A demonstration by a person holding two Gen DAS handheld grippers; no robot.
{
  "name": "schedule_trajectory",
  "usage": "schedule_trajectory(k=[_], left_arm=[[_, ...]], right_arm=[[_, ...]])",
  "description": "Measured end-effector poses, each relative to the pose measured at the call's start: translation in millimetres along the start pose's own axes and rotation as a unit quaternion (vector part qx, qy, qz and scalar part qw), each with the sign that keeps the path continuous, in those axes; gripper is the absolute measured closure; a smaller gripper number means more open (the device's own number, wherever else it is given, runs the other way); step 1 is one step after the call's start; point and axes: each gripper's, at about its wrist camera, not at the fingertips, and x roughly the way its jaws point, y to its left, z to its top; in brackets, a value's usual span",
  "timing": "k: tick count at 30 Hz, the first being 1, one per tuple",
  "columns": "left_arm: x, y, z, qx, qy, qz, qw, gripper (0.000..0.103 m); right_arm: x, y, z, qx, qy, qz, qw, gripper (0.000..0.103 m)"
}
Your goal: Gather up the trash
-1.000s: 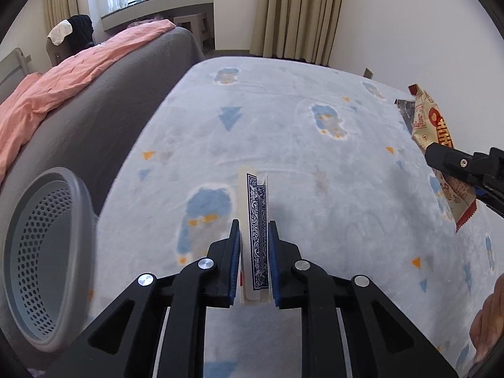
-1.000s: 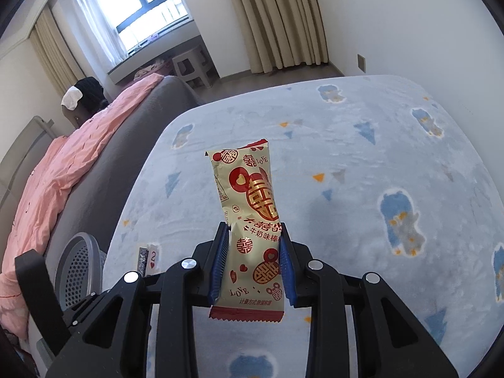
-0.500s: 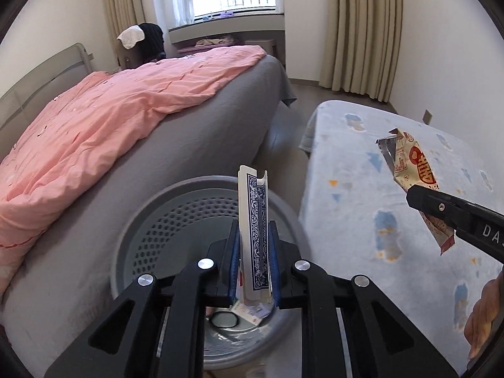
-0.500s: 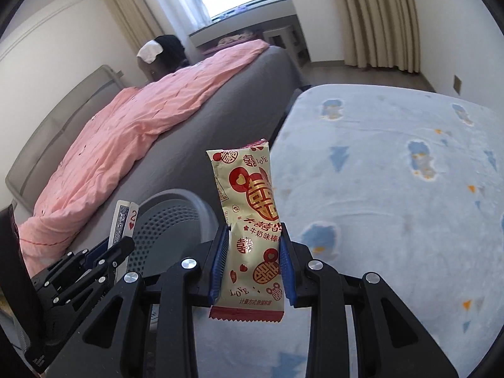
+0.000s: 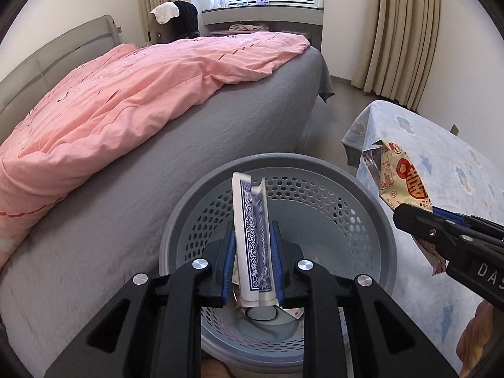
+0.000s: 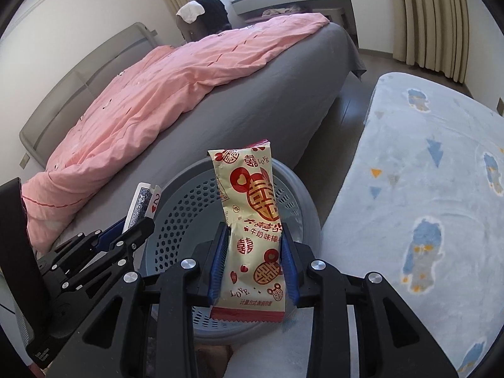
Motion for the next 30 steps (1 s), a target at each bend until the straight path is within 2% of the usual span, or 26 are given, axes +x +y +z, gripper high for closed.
schedule_trajectory(k=[1, 2, 4, 5, 9, 16, 25, 30], left_arm=[[-0.7, 2.6, 0.0, -0.001, -0.001, 0.0, 1.0, 0.076], [-1.0, 3.9, 0.1, -0.002, -0.002, 0.001, 1.0, 0.064], [-3.3, 8.0, -0.6, -0.006, -0.008, 0.005, 0.9999, 0.05], [-4.3, 9.8, -0.6, -0.007, -0.01, 0.007, 0.9999, 0.047], [-4.2, 13.7, -0.7, -0.01, -0.007, 0.014, 0.9998, 0.044], [-6.1, 19.9, 0.3, -0.02, -0.012, 0.025, 0.9994, 0.031], [-8.5, 24.7, 0.8, -0.027, -0.016, 0.035, 0.9989, 0.024], [-8.5, 25.9, 1.1, -0.029, -0.015, 0.039, 0.9987, 0.024]], right_arm=[[1.5, 1.5, 0.1, -0.003, 0.001, -0.002, 1.0, 0.064], [2.3, 2.6, -0.6, -0.005, 0.0, -0.004, 1.0, 0.057], [3.8, 3.6, -1.2, -0.006, -0.002, -0.008, 1.0, 0.05], [4.7, 3.3, -1.3, -0.005, -0.002, -0.01, 1.0, 0.05], [6.7, 2.1, -1.3, 0.0, 0.0, -0.013, 1.0, 0.05], [7.9, 5.1, -2.9, -0.005, -0.002, -0.021, 1.0, 0.05], [9.5, 8.7, -6.2, -0.015, -0.001, -0.029, 0.999, 0.05], [9.4, 8.9, -6.6, -0.016, -0.001, -0.031, 0.999, 0.05]])
